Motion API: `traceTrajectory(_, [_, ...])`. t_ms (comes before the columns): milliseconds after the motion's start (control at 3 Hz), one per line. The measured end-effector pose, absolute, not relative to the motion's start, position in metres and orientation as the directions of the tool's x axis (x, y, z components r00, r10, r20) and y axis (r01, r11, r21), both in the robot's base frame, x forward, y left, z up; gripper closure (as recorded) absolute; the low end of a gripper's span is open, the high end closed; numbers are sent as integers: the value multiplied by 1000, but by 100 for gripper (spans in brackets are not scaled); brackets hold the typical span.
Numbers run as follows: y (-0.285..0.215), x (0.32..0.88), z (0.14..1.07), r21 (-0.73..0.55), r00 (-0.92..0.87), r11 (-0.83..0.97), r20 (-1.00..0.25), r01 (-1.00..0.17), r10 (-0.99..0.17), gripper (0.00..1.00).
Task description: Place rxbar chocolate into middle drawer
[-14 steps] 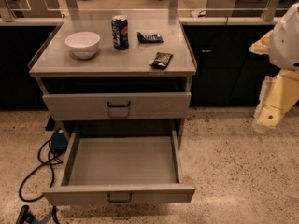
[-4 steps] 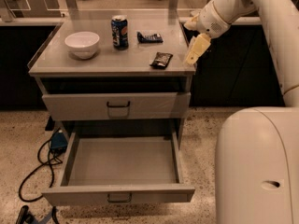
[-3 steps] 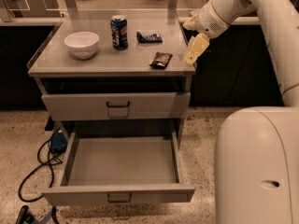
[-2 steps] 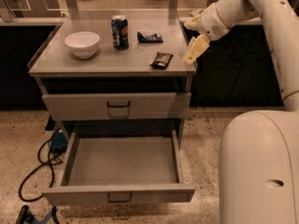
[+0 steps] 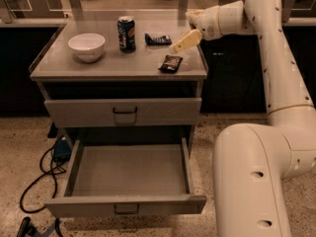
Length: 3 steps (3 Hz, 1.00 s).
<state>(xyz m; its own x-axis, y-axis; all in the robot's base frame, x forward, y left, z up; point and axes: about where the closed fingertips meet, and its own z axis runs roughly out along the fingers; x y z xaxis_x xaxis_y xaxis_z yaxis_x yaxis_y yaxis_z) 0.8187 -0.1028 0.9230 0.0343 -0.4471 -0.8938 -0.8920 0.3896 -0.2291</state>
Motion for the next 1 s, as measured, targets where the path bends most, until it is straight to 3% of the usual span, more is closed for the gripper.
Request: traceTrajectory(1000, [-74,831,897,-192,11,365,-896,-911,-444,0])
